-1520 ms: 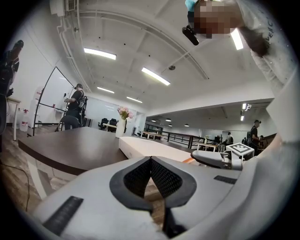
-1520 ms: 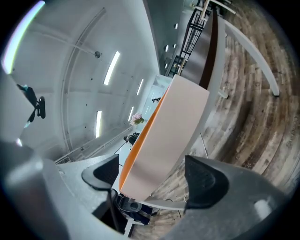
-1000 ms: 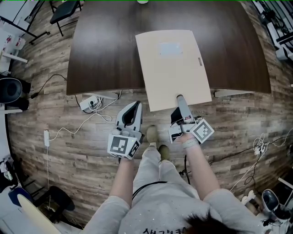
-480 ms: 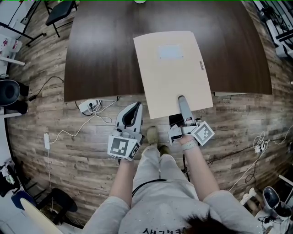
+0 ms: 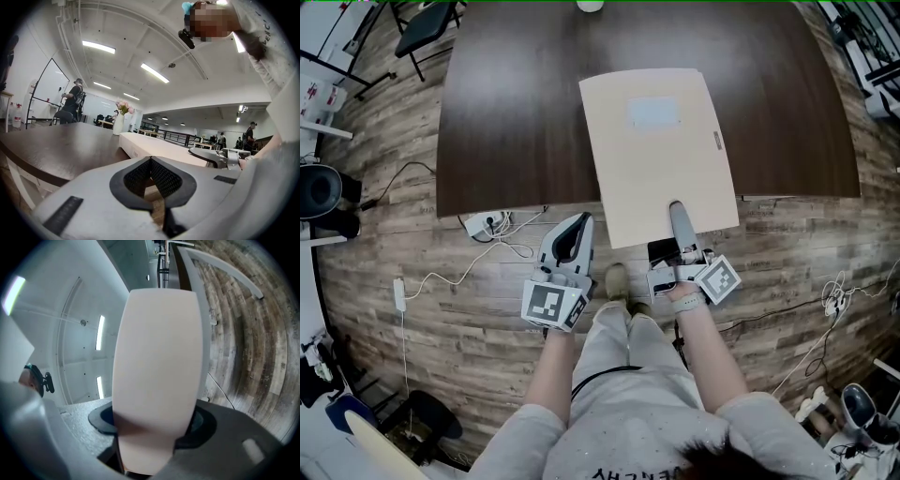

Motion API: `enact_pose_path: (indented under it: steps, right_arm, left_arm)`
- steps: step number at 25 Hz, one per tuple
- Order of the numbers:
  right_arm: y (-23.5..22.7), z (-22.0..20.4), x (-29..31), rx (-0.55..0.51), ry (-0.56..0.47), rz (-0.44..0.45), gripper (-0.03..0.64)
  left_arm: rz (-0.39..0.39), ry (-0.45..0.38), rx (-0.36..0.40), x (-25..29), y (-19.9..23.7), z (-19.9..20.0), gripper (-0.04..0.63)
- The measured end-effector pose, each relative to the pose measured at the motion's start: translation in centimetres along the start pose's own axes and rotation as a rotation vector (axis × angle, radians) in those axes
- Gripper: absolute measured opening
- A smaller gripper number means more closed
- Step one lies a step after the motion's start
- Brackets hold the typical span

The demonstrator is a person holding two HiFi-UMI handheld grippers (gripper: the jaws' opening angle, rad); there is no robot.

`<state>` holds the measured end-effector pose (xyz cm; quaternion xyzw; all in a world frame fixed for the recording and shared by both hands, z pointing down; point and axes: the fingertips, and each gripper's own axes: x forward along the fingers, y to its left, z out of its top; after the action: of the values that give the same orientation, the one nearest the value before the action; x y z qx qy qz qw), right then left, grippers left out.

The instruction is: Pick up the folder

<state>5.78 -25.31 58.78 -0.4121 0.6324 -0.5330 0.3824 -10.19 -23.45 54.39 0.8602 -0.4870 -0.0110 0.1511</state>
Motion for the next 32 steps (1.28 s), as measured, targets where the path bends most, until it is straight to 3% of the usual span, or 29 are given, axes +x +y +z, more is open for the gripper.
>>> enact_pose_path:
  steps: [21,32]
  right_arm:
    - [2.7,1.5,-0.4,0.045,0.001,0.055,0.278]
    - [5.2,3.7,0.1,-0.114,0.058,0.03,0.275]
  left_arm:
    - [0.058,-0.032,-0.01,-1.3,-0.6,1.7,-0.002]
    - [0.086,-0.068,0.001,-1.8,-1.3,3.8,-0.002]
